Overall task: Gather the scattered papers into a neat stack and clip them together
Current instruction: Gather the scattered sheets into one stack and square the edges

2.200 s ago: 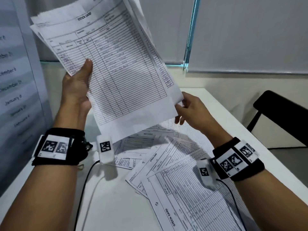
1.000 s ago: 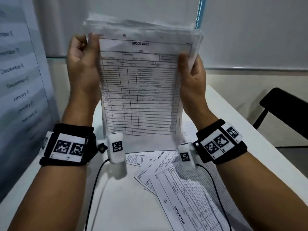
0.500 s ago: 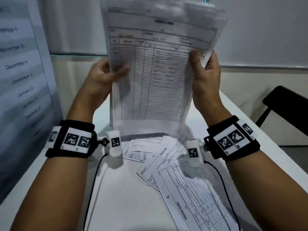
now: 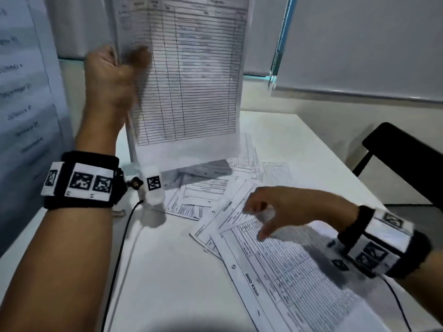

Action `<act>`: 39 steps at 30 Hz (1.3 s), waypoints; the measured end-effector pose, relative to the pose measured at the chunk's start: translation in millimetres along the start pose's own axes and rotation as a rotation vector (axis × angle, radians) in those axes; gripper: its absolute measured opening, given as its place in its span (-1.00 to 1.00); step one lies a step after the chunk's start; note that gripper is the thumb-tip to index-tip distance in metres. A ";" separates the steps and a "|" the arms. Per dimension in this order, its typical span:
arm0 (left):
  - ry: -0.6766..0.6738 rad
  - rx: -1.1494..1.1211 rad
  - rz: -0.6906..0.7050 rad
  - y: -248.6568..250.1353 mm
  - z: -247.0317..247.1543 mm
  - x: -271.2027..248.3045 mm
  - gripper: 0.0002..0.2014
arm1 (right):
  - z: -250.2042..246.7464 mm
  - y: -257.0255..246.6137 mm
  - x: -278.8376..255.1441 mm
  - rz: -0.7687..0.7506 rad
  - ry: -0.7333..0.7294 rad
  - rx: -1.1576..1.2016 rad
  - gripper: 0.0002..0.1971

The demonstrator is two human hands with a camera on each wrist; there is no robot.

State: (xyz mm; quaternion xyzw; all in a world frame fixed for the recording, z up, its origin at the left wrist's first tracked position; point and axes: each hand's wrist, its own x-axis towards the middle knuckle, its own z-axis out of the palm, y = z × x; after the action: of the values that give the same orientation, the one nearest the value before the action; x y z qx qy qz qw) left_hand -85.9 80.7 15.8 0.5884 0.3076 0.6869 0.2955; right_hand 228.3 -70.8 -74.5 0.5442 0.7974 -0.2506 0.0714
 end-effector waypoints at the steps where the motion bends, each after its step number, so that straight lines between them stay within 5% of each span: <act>1: -0.012 -0.004 0.008 1.1 0.9 -0.8 -0.92 | 8.5 -1.2 5.8 0.001 -0.002 -0.058 -0.40; 8: -0.018 0.000 0.022 14.1 4.2 -4.5 -0.57 | -10.2 -5.7 40.3 0.106 -0.148 -0.145 -0.55; 17: 0.029 -0.008 0.083 27.7 -9.0 -4.2 -0.61 | -47.2 -19.3 -18.8 0.016 0.037 0.076 -0.85; 21: 0.024 -0.018 0.099 26.7 -12.0 -4.8 -0.54 | -62.7 -2.3 -30.1 0.107 0.071 0.144 -0.85; 26: 0.028 0.007 0.089 29.3 -10.5 -6.0 -0.57 | -38.3 31.7 22.6 0.342 0.137 -0.136 -0.77; 30: 0.036 0.033 0.072 30.6 -10.2 -4.3 -0.54 | -29.1 28.1 41.5 0.340 0.117 -0.088 -0.74; 35: 0.034 0.025 0.077 31.3 -11.5 -5.7 -0.54 | -26.2 30.4 49.8 0.400 0.175 -0.044 -0.26; 39: 0.045 0.041 0.081 31.6 -12.9 -4.8 -0.56 | -25.0 31.2 45.1 0.359 0.285 0.031 -0.20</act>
State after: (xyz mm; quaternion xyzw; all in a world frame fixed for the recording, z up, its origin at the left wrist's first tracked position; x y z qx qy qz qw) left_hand -99.4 56.0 35.6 0.5908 0.3042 0.7048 0.2483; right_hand 242.6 -12.5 -80.3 0.7082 0.6861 -0.1666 -0.0067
